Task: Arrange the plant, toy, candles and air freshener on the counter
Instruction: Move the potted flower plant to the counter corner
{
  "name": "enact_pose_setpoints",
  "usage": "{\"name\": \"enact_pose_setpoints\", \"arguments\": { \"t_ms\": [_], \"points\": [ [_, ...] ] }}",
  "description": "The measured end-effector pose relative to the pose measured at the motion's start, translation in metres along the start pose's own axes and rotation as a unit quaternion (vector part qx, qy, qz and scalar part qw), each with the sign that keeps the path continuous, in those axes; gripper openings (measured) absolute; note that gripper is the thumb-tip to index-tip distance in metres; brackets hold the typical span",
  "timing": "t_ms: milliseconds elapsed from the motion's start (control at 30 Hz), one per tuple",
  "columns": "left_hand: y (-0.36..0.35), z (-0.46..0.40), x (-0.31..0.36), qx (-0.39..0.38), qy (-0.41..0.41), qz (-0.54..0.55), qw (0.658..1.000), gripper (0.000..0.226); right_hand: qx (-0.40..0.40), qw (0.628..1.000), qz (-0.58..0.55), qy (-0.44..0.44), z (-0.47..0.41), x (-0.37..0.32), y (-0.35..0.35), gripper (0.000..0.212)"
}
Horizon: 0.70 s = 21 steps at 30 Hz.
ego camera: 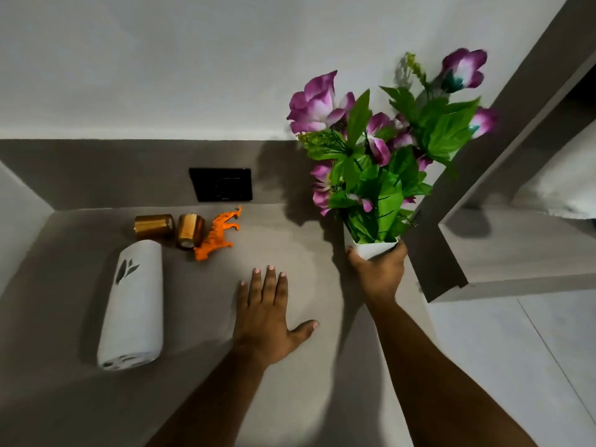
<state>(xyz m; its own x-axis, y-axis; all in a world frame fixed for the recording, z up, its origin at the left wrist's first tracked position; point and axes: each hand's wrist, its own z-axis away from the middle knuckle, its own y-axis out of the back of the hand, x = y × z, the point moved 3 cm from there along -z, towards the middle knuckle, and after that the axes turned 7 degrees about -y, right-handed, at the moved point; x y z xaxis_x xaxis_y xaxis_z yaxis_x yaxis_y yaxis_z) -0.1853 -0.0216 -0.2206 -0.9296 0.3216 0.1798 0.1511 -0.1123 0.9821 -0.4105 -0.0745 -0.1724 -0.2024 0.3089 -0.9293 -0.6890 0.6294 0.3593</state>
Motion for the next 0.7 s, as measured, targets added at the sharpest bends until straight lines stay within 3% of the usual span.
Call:
{"name": "enact_pose_setpoints", "arguments": {
  "t_ms": [300,700],
  "points": [
    [-0.007,-0.026,0.004,0.029,-0.018,-0.001,0.999,0.105,0.006,0.996,-0.088,0.015,-0.055,-0.002,-0.032,0.082],
    [-0.005,-0.027,0.004,0.03,-0.017,-0.008,0.999,0.106,-0.003,0.998,-0.064,0.024,-0.084,-0.003,-0.049,0.088]
  ]
}}
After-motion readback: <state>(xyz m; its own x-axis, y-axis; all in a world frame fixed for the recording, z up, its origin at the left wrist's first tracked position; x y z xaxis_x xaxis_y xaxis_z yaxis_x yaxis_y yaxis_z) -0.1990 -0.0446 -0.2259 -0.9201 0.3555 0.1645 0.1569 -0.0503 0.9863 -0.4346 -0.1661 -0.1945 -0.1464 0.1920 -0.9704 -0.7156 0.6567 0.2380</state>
